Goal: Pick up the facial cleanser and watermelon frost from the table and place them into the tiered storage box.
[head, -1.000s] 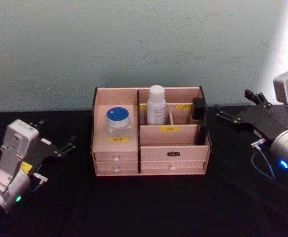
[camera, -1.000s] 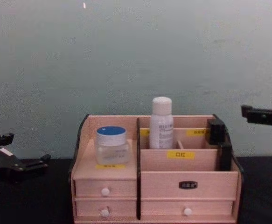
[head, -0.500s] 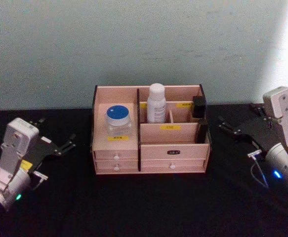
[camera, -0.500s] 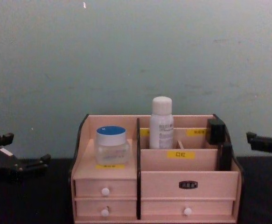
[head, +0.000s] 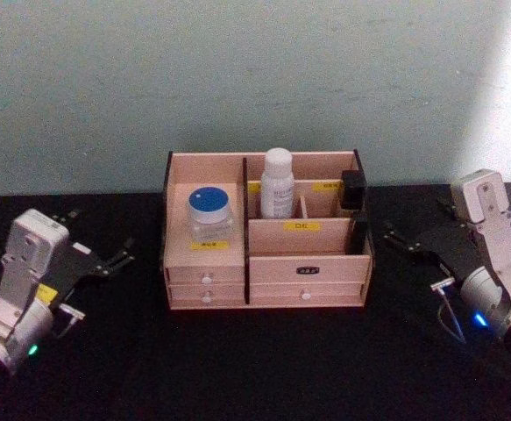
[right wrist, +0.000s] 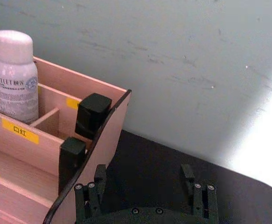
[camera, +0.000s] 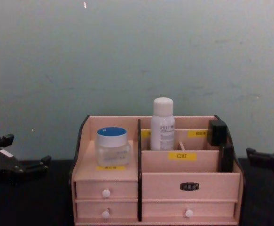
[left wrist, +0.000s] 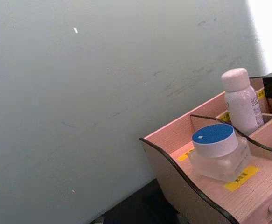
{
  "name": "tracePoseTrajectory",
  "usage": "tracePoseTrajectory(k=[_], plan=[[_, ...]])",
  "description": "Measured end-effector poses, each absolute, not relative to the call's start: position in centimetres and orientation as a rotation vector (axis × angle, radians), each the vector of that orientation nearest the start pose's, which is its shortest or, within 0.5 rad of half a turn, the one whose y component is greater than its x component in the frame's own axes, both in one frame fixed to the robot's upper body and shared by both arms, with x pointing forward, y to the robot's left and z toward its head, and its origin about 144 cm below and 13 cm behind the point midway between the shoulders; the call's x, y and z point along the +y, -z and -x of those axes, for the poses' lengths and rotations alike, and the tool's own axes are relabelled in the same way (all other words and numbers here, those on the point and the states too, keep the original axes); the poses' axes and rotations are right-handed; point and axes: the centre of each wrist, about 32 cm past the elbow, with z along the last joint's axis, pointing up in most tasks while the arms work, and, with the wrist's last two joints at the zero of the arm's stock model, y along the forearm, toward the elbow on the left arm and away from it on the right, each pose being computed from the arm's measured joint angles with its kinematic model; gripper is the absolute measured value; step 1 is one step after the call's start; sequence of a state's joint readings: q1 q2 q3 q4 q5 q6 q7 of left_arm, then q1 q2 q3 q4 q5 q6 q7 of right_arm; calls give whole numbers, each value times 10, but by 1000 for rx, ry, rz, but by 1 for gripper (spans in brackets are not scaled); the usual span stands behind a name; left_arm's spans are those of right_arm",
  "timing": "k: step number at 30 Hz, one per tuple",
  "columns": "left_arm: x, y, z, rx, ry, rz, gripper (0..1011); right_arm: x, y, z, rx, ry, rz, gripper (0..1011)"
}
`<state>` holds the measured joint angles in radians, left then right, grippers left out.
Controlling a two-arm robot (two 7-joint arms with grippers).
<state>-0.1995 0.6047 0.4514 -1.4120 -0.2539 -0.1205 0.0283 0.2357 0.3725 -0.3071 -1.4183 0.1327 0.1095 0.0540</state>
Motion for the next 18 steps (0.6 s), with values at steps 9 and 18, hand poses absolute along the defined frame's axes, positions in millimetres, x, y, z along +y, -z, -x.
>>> tracePoseTrajectory(k=[9,18], plan=[[310,-1140,-489,-285,-1248,-304,1001,-263,-1160,-515,-133,1291,324,1003],[310,-1140,-489,-285,-1248,-304,1001,-263,-1160,-515,-134,1291,324,1003]])
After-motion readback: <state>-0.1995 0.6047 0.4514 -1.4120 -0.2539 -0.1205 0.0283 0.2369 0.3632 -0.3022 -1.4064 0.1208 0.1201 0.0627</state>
